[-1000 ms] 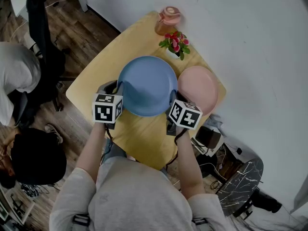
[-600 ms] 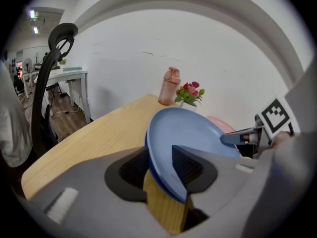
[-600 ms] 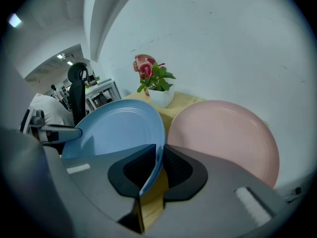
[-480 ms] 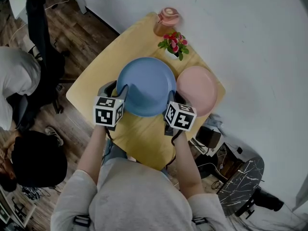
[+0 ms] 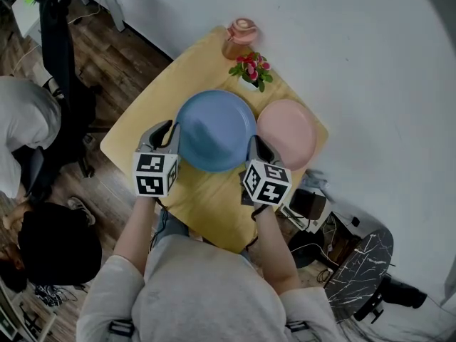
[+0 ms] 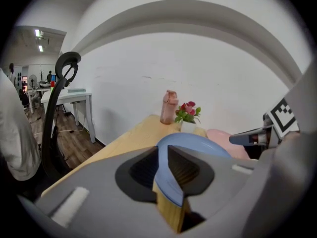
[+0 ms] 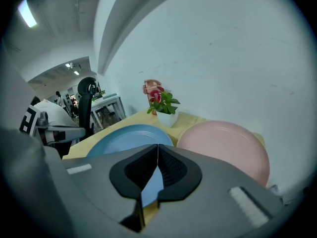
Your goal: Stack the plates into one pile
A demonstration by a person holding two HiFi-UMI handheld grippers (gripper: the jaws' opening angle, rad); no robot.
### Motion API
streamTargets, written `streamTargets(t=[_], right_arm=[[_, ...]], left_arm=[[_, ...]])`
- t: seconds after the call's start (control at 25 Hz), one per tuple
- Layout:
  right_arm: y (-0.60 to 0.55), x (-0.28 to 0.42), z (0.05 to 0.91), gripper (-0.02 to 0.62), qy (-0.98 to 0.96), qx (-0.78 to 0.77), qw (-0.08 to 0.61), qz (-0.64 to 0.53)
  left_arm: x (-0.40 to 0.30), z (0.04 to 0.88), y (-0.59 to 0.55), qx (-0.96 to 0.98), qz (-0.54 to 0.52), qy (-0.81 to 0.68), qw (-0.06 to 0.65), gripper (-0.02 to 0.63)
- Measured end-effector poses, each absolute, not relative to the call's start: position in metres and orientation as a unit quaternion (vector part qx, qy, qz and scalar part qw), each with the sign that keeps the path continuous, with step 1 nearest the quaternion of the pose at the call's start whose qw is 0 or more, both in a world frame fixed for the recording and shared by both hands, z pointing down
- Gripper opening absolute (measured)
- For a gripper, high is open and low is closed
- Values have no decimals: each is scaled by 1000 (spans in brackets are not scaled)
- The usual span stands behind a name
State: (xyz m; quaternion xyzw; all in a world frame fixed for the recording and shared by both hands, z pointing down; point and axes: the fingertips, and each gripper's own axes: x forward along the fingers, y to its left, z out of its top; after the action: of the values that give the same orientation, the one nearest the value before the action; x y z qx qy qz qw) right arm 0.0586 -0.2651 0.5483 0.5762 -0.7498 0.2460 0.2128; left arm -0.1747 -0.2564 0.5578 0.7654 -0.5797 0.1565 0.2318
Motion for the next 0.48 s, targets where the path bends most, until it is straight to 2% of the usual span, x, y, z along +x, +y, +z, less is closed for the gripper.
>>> streamTargets(t=[0.04,0.2,0.48], right_arm=[[-263,57,542,3,-753,576,208,240],[-253,49,521,3,-764,576,192,219],[-238,44,472,3,-775,592,142,168]], left_arm=[[-175,551,-256,768,152,-580,225,117],[-177,527,-253,776,136,-582,203,60],[-173,486,-245,799,107,-570,156,59]])
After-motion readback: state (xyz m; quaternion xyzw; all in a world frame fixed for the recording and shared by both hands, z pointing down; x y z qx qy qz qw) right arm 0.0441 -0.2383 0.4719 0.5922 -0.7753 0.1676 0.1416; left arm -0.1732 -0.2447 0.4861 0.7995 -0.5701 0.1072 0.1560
